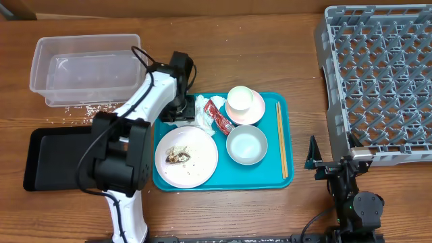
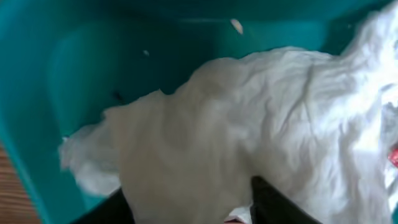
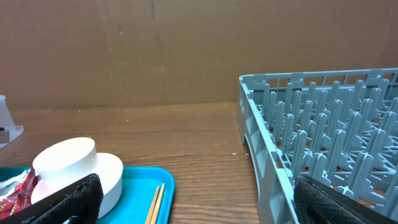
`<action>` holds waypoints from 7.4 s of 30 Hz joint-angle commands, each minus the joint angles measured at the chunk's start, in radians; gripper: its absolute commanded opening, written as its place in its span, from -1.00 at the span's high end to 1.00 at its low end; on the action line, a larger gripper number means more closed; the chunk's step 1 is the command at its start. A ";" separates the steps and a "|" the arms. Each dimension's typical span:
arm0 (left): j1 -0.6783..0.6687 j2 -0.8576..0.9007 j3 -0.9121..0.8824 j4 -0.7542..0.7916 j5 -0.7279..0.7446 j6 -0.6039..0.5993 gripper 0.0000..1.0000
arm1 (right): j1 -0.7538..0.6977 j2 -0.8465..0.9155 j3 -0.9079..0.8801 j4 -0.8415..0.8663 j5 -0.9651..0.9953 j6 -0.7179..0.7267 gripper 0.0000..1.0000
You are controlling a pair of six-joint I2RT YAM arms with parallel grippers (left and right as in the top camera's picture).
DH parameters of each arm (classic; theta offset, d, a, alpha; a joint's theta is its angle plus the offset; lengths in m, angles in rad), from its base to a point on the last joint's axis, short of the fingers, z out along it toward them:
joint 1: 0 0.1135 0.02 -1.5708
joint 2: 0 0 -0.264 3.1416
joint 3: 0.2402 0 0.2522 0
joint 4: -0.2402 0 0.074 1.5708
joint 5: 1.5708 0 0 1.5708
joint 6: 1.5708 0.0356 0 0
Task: Sort waste into correct bins and load items into the dishwasher
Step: 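Move the left gripper over the white tissue and grasp it, then lift the tissue with the left gripper and drop it into the clear bin, then reach the left gripper to the red wrapper and grasp it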
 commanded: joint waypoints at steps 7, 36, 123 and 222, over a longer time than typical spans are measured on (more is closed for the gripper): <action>-0.006 0.003 0.159 -0.133 0.002 -0.011 0.92 | -0.004 -0.009 -0.010 0.006 0.009 -0.006 -1.00; 0.288 0.028 0.795 -0.257 -0.323 -0.135 0.92 | -0.004 -0.009 -0.010 0.006 0.009 -0.006 -1.00; 0.107 0.057 0.700 -0.579 -0.032 -0.244 0.92 | -0.004 -0.009 -0.010 0.006 0.010 -0.006 -1.00; -0.067 0.067 0.210 -0.091 0.145 -0.447 0.92 | -0.004 -0.009 -0.010 0.006 0.009 -0.006 -1.00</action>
